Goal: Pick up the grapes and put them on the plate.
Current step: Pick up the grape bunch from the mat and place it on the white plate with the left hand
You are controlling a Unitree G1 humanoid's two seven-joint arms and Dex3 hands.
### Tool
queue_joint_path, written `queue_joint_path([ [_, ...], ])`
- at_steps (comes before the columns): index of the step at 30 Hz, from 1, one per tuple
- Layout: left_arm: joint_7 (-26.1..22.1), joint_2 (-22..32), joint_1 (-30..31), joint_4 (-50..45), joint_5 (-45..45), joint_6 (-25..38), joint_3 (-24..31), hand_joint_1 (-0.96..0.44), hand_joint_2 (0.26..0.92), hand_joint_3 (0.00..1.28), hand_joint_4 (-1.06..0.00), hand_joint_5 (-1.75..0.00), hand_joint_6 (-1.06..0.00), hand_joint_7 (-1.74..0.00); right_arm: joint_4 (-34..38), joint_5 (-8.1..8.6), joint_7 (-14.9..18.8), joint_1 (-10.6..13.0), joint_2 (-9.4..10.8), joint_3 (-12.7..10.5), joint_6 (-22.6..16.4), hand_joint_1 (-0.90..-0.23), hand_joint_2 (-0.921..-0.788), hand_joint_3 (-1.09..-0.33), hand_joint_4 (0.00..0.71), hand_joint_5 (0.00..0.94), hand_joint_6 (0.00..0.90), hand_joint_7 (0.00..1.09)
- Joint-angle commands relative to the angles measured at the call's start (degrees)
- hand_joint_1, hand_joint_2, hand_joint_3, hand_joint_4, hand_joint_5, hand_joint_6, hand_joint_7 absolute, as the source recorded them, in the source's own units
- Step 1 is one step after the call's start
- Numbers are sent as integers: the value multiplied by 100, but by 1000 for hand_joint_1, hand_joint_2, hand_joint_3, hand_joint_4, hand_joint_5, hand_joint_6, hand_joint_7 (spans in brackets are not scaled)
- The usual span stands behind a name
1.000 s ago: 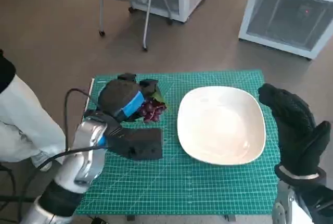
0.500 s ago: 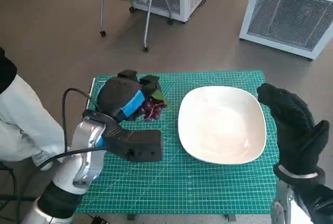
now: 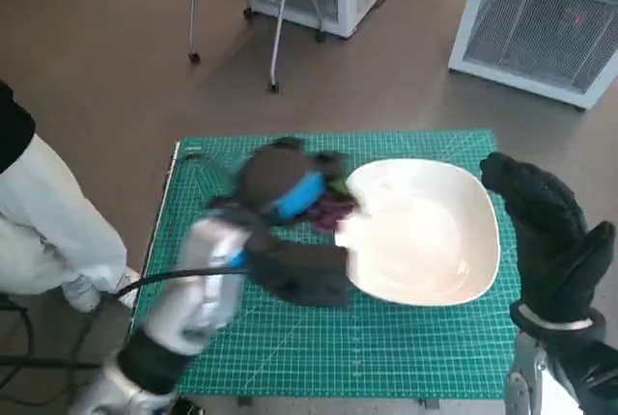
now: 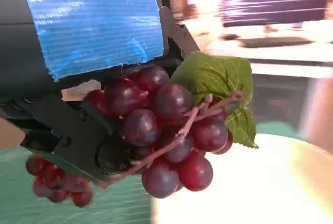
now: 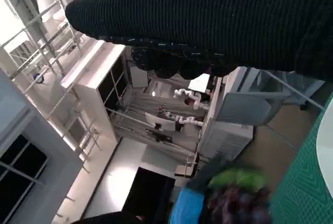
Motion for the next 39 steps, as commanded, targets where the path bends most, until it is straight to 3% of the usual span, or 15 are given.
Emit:
queue_joint_path([
  [1,55,-317,-583,489,138,-204,-236,3,801,356,-587,-1387,-582,-1178,-41,-1,-7,124,24,-5,25,-525,-921,-563,451,1,111,535],
  [5,177,-603,-935,1015,97,-385,-350,2,894,206,-560,-1311,-552,-1259,-84,11,-4,174,28,-13,29,-524,-921,-564,451,1,111,536],
  [13,189,-1074,-1461,1835,-80,-489,-376,1,919,151,-566,-1274,-558,-1266,-192,51,-1,265,21,-36,67,-521,-921,-566,451,1,108,539],
  [16,187,-1151,-1541,1976,-143,-547,-350,1,920,152,-562,-1277,-555,-1269,-226,52,-12,287,24,-43,78,-520,-921,-567,451,1,107,541],
  [26,263,-1490,-1840,2629,-491,-812,-306,3,920,297,-393,-1467,-396,-1433,-312,3,-107,371,66,-103,65,-508,-921,-575,449,0,99,550],
  [28,296,-1508,-1866,2713,-497,-840,-324,67,881,384,-385,-1511,-375,-1314,-318,-13,-127,378,78,-104,59,-507,-921,-576,449,0,98,552],
  [32,330,-1521,-1892,2794,-494,-881,-332,300,710,696,-418,-1619,-433,-689,-325,-28,-145,383,89,-103,58,-506,-921,-578,448,0,95,556],
  [35,340,-1527,-1902,2821,-492,-898,-325,356,666,777,-426,-1647,-461,-514,-327,-29,-149,384,89,-101,58,-505,-921,-578,448,0,94,559],
  [39,353,-1529,-1911,2855,-479,-911,-339,377,650,809,-426,-1660,-472,-430,-331,-35,-160,391,96,-101,54,-505,-921,-578,448,0,92,562],
])
